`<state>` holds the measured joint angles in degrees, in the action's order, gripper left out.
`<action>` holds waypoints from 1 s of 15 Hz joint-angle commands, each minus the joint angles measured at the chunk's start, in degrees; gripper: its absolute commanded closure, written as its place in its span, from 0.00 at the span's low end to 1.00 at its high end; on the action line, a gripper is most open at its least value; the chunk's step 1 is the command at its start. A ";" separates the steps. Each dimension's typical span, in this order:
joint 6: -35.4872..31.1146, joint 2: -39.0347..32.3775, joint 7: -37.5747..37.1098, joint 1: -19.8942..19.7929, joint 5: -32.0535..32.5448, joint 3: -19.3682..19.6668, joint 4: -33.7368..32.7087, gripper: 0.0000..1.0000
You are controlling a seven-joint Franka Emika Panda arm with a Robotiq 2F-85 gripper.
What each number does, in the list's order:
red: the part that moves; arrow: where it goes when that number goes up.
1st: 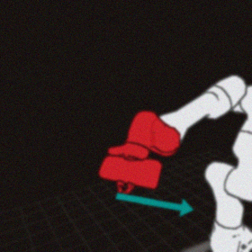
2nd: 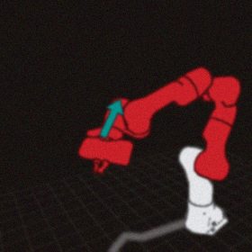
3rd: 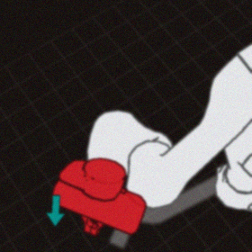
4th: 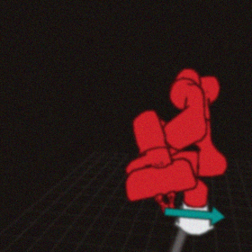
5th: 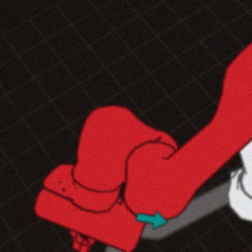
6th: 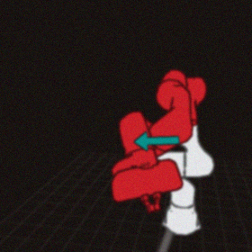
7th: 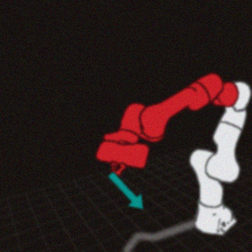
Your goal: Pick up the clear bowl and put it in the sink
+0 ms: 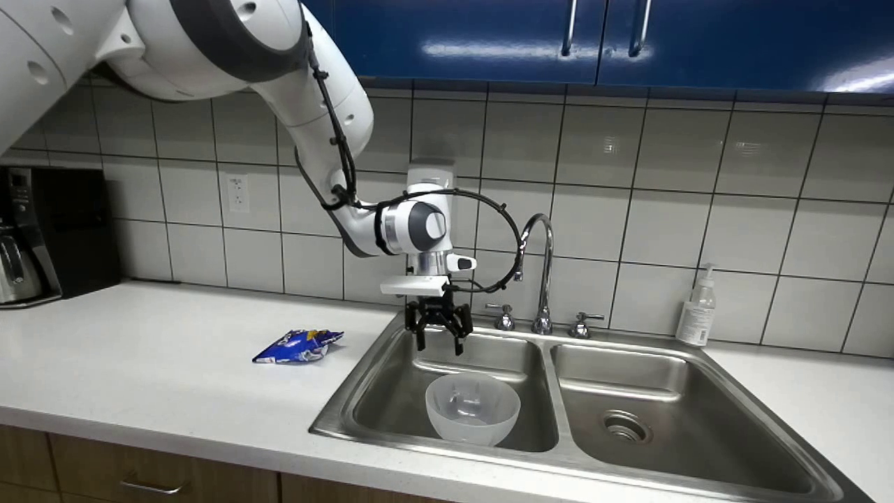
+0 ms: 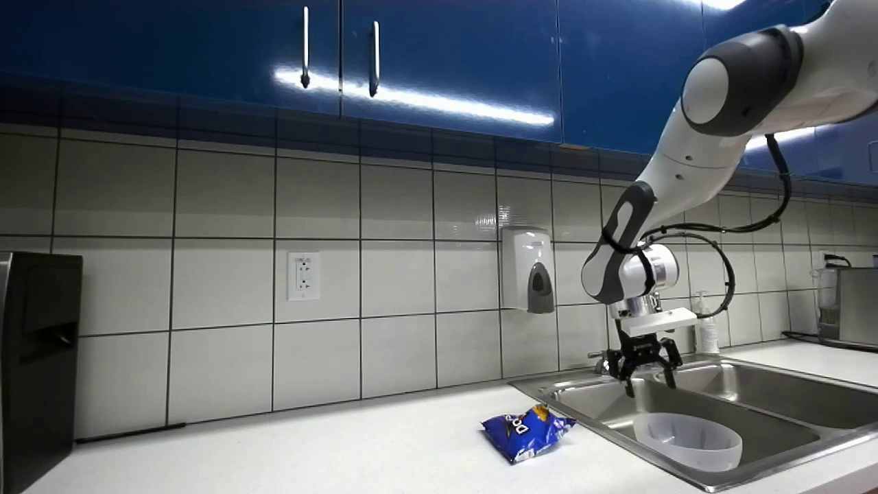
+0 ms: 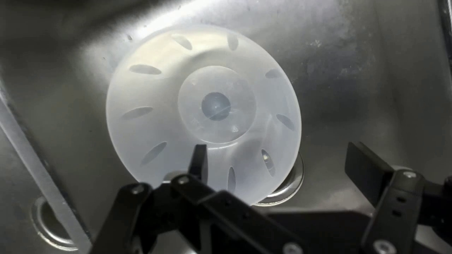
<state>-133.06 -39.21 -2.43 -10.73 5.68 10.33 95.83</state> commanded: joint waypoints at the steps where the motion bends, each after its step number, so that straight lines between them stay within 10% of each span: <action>1: -1.05 10.70 -0.55 -0.23 -0.17 1.28 12.25 0.00; 15: 3.43 41.94 -1.88 3.95 3.72 -0.60 43.08 0.00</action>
<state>-131.77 -4.99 -2.37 -8.12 6.85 11.51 131.98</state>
